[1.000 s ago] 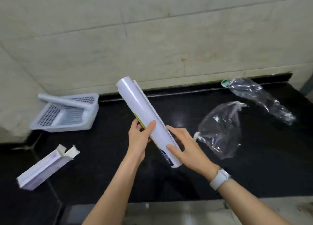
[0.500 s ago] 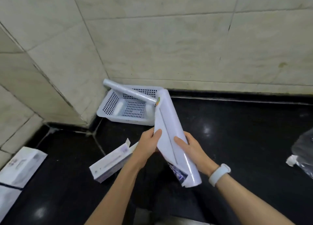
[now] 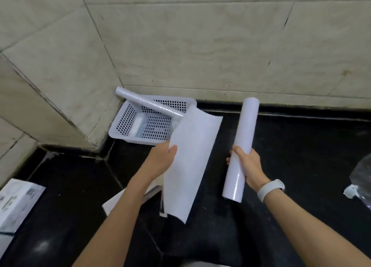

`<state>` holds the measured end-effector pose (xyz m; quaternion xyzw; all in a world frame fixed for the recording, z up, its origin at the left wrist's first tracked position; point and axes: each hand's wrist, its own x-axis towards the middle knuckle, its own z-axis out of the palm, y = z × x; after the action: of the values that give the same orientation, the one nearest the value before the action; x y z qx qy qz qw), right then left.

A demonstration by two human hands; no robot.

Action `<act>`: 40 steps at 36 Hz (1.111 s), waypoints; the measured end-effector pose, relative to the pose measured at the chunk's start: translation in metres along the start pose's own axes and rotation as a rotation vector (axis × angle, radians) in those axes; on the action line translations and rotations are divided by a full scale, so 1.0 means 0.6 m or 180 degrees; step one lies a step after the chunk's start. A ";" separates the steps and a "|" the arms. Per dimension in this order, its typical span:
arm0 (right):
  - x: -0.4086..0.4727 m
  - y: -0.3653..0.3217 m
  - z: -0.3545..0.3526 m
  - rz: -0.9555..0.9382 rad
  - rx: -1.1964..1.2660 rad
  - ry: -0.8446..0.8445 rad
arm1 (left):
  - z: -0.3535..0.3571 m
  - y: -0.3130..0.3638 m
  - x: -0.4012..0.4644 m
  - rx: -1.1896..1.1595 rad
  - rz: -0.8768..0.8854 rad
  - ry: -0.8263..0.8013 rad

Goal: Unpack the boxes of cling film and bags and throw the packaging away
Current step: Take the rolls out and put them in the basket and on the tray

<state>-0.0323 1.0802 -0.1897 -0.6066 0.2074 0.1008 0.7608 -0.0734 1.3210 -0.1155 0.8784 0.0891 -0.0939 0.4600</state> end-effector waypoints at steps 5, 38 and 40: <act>0.020 -0.002 -0.028 -0.0340 -0.0578 -0.0089 | 0.086 -0.024 0.006 0.2217 0.0035 -0.0475; 0.187 -0.162 0.375 -0.1366 -0.1447 -0.1390 | -0.097 -0.118 0.232 0.0793 -0.0200 0.0470; 0.207 -0.153 0.385 -0.1272 -0.1440 -0.1426 | -0.074 -0.131 0.246 0.0887 -0.0142 0.0302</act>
<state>0.1607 1.2683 -0.1223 -0.7508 -0.1142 0.1238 0.6388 0.0536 1.4123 -0.1894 0.9350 0.1164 -0.0739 0.3267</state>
